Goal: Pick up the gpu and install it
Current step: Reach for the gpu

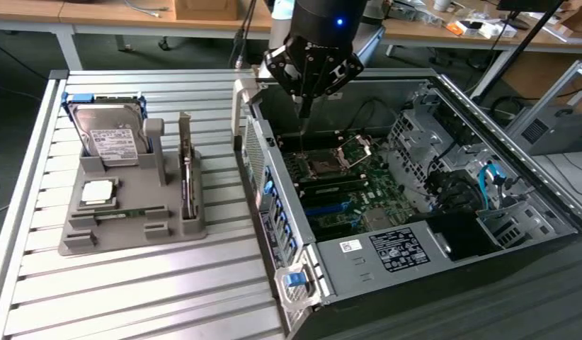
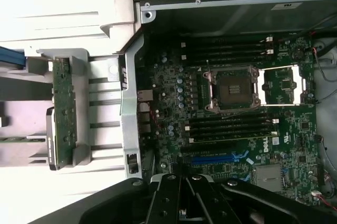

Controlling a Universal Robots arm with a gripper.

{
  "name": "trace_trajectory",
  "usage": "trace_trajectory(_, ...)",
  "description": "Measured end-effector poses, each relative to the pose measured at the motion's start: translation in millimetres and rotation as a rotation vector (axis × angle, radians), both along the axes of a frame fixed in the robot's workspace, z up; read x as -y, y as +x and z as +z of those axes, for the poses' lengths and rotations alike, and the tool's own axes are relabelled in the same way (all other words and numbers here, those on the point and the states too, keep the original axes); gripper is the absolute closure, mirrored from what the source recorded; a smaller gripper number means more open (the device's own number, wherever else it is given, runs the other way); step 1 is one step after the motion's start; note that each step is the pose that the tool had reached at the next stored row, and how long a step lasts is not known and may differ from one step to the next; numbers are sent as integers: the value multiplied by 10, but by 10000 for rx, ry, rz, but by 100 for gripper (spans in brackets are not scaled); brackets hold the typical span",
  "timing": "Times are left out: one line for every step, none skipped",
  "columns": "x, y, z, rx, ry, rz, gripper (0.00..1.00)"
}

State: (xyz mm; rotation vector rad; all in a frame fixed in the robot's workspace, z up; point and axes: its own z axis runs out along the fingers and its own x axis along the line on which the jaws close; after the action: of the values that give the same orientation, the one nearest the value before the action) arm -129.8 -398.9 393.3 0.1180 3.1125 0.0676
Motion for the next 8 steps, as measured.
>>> trace_trajectory(0, -4, 0, 0, -1, 0, 89)
trace_trajectory(0, -8, 0, 0, 0, 1, 89)
trace_trajectory(0, -12, 0, 0, 0, 0, 89)
trace_trajectory(0, -18, 0, 0, 1, 0, 89)
trace_trajectory(0, -23, 0, 0, 0, 0, 89)
trace_trajectory(0, -29, 0, 0, 0, 0, 89)
trace_trajectory(0, -36, 0, 0, 0, 0, 89)
trace_trajectory(0, -46, 0, 0, 0, 0, 89)
